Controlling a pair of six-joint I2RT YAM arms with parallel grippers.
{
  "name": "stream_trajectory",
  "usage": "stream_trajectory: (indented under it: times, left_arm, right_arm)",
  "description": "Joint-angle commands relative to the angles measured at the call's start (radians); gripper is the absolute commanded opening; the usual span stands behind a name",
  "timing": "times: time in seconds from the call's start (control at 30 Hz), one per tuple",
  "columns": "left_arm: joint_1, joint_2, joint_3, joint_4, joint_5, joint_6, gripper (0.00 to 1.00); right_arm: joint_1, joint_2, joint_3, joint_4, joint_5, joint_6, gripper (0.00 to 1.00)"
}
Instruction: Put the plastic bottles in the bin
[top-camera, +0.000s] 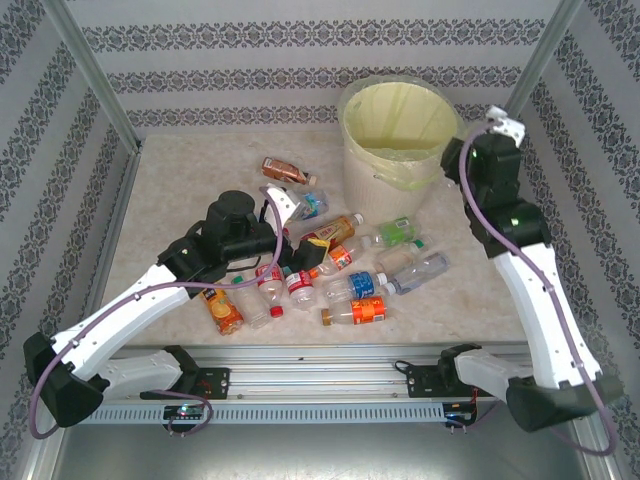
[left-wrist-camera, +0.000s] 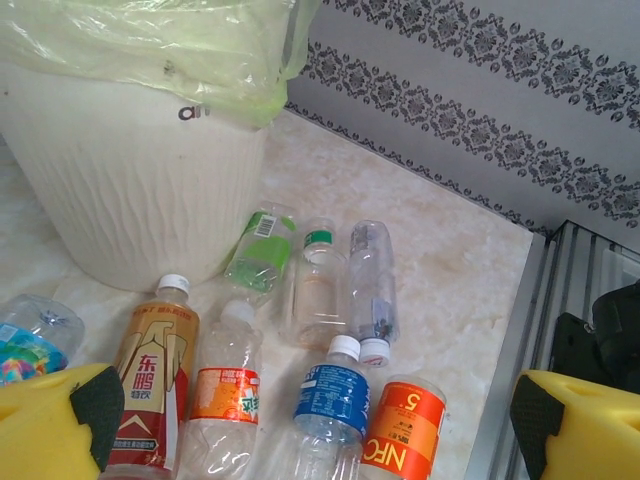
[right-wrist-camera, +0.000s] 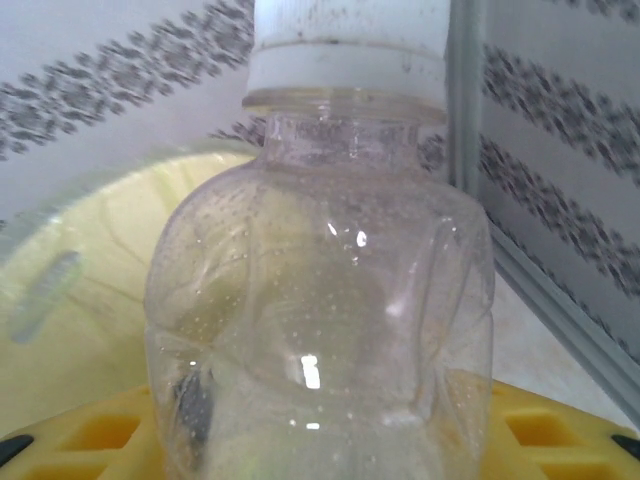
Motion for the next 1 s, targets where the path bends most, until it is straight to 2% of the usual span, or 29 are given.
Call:
stream_trajectory:
  times: [0.0,0.17,0.53,0.97]
  left_arm:
    - [0.020,-0.017,0.003,0.046,-0.014,-0.023,1.00]
    - [0.037,-0.017,0.001,0.049,-0.023,-0.021,1.00]
    - [0.057,0.015,0.011,0.023,-0.038,0.004,1.00]
    - [0.059,0.031,0.022,0.002,-0.035,0.014,1.00]
  right_arm:
    - [0.030,0.096,0.118,0.058,0.005,-0.124,0.48]
    - [0.049,0.276,0.315,0.041,-0.076,-0.192,0.49]
    - [0.046,0.681,0.738,-0.227,-0.271,-0.210,0.49]
    - [0.016,0.961,0.994,-0.509,-0.377,-0.167,0.49]
